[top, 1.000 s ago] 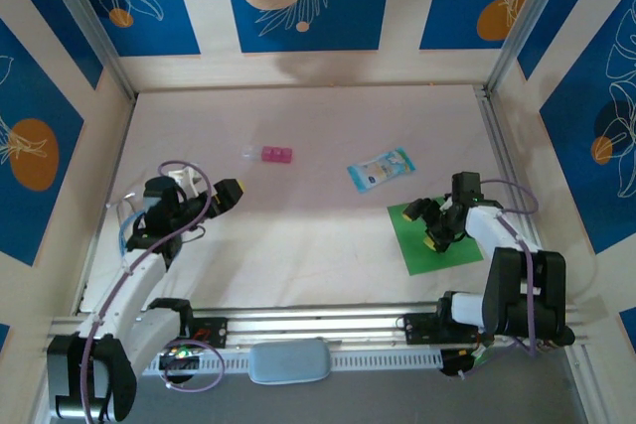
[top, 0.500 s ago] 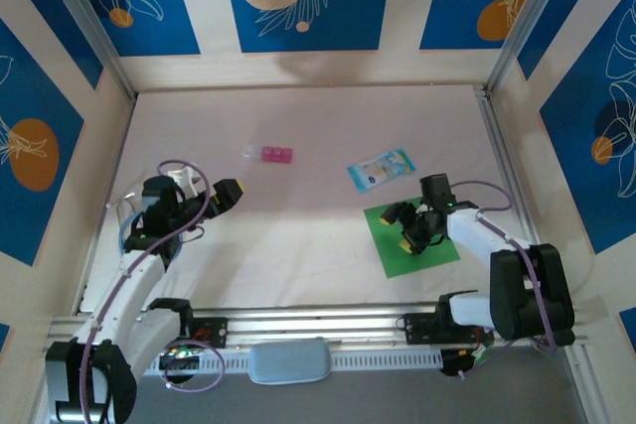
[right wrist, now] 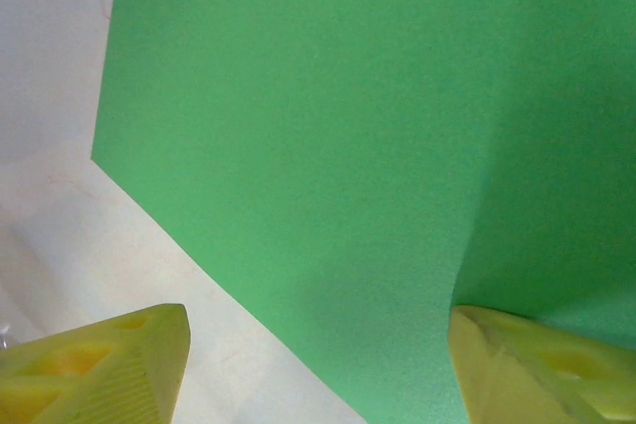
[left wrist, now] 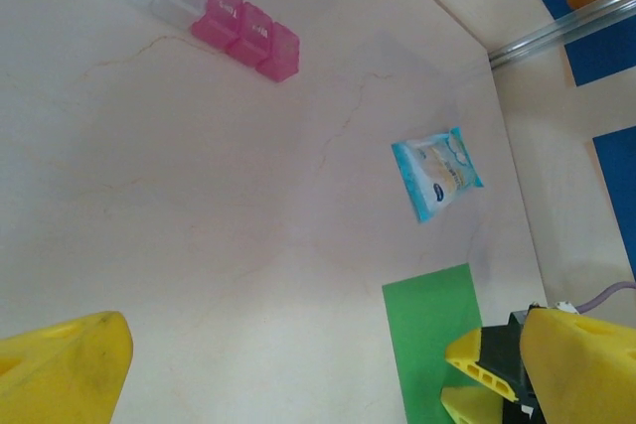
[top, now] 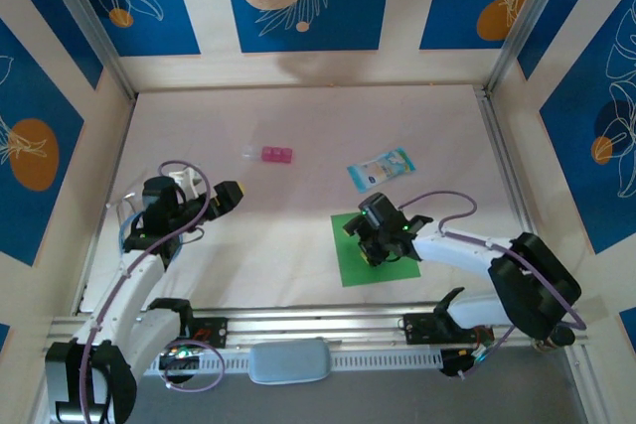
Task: Fold a paper plane with a square sheet of paper (pick it up from the middle)
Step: Move the square sheet of paper to the bottom-center of the table.
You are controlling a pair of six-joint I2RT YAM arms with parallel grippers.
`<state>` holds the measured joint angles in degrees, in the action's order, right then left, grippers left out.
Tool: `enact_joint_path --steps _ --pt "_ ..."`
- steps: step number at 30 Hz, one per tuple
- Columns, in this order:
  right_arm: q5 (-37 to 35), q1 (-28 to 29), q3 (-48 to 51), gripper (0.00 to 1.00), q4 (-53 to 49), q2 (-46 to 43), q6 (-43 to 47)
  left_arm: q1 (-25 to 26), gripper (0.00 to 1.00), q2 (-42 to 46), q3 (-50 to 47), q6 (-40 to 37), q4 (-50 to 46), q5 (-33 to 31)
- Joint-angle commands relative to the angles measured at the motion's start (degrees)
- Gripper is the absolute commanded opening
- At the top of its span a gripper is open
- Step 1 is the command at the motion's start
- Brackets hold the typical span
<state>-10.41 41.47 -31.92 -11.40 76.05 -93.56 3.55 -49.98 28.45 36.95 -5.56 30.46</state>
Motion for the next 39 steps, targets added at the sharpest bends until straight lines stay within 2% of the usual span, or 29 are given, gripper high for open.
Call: enact_joint_path --steps 1,4,7,11,13,18,20,24,28,33,39 --pt "-2.8 2.1 -3.2 0.7 0.3 3.8 -5.3 0.2 1.0 1.2 2.2 -2.1 -2.5 1.7" --pt "0.7 2.5 -6.5 0.71 2.0 4.9 0.7 0.2 1.0 1.3 2.2 -2.4 -3.0 2.7" --pt "-1.6 2.0 -11.0 0.73 -5.8 3.2 10.8 0.2 1.0 1.1 2.3 -2.1 -3.1 4.6" --pt "-2.1 -1.7 -14.2 0.75 -14.4 0.4 30.2 0.3 1.0 0.8 2.2 -1.5 -2.1 7.4" --pt "1.3 -5.4 -14.0 0.76 -17.3 -0.2 36.2 0.8 1.0 0.1 1.8 -0.5 -0.6 8.4" --pt "18.8 -17.4 -6.9 0.76 -14.1 -1.5 46.3 5.0 1.0 -4.3 0.5 3.6 6.5 10.1" --pt "20.6 -19.4 -5.2 0.76 -14.1 -2.2 48.5 8.1 1.0 -6.0 1.0 3.7 7.4 8.7" --pt "22.7 -21.5 -3.2 0.76 -13.7 -3.2 50.6 13.6 1.0 -9.2 2.2 3.2 8.2 5.0" --pt "22.5 -22.0 -2.1 0.75 -12.9 -1.6 49.5 16.2 1.0 -12.2 3.7 2.9 8.8 3.6" --pt "21.8 -20.7 -1.1 0.75 -10.3 0.9 45.6 17.0 1.0 -13.5 5.3 1.6 7.3 2.7" --pt "14.0 -14.7 -2.4 0.75 -9.8 5.0 36.0 17.0 1.0 -12.0 6.0 -1.6 1.8 -1.1"
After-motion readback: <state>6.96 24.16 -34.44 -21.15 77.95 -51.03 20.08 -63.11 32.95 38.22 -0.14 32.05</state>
